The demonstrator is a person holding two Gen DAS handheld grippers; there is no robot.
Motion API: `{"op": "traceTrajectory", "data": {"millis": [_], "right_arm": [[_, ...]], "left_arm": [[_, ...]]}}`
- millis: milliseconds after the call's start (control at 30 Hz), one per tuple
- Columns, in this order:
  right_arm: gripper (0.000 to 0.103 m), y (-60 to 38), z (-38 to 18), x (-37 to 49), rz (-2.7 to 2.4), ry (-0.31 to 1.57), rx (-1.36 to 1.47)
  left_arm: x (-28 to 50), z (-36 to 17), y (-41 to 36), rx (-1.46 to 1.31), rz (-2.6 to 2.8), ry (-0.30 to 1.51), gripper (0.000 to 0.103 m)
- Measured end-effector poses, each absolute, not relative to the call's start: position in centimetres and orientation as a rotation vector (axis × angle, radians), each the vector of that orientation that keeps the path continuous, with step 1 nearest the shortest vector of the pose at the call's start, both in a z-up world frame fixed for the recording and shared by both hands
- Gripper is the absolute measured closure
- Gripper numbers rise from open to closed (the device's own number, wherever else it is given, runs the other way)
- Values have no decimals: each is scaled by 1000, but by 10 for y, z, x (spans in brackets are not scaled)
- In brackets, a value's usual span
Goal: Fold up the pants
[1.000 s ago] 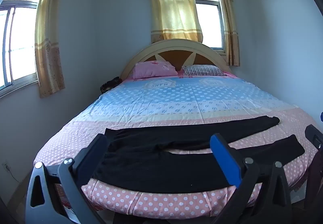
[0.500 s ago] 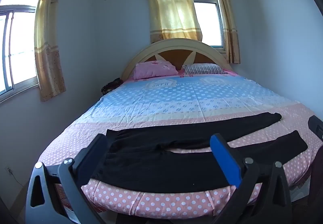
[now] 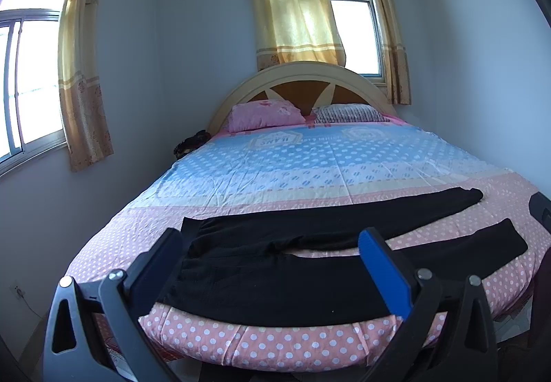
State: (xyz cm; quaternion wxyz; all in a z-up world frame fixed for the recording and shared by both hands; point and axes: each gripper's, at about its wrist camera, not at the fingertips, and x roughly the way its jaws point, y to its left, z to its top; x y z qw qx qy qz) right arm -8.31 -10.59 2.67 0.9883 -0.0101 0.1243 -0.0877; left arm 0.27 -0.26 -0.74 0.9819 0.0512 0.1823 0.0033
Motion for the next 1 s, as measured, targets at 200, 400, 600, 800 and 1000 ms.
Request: {"op": "traceTrajectory", "data": {"millis": [200, 400, 600, 800, 1000], "right_arm": [[1, -106, 27, -82, -179, 250, -16], [1, -107, 26, -81, -182, 249, -16], [1, -107, 25, -81, -182, 252, -16], [1, -107, 25, -80, -182, 254, -16], [1, -106, 23, -79, -182, 257, -17]], "left_arm": [[3, -7, -3, 104, 8, 366, 0], [3, -7, -2, 101, 12, 367, 0], [4, -7, -2, 102, 12, 366, 0], [5, -7, -2, 103, 15, 367, 0], [6, -8, -2, 105, 16, 369, 0]]}}
